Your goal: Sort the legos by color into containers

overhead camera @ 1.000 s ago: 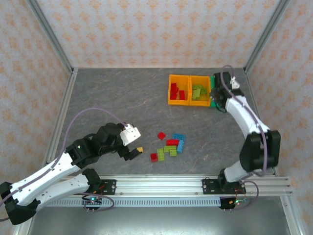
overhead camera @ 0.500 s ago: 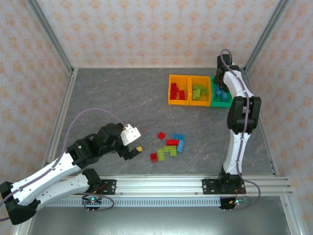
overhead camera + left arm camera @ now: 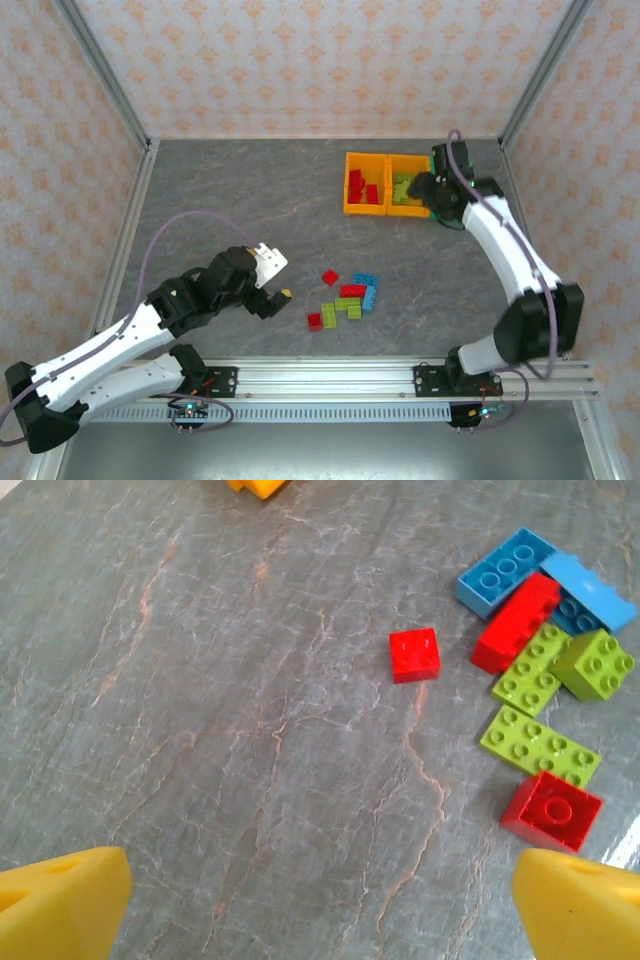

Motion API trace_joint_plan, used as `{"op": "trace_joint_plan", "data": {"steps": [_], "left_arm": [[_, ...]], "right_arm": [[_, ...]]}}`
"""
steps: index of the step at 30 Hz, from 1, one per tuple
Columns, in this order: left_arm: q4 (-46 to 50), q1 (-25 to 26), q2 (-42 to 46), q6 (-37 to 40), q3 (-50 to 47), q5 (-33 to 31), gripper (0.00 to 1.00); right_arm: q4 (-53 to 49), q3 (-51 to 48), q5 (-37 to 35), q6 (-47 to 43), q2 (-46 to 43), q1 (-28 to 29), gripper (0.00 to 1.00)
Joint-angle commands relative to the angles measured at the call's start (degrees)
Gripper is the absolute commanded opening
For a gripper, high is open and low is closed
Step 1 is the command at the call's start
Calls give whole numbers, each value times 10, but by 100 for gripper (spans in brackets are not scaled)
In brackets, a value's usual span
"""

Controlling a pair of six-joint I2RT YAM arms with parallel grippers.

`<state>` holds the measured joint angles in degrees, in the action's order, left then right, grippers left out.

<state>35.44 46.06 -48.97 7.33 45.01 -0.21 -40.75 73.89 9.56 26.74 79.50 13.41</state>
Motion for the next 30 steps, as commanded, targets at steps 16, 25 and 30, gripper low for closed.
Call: {"op": "trace_joint_plan", "data": {"steps": [16,25,30], "left_arm": [[-47,-3,-422,-377,202,49,84],[-43,-3,-560,-366,270,75,73],[-49,-2,-598,-363,280,75,67]], "right_arm": [[-78,-203,202,-6,-204,170,84],[-44,-233,192,13,-195,170,86],[-49,-240,185,15,-192,170,85]]}}
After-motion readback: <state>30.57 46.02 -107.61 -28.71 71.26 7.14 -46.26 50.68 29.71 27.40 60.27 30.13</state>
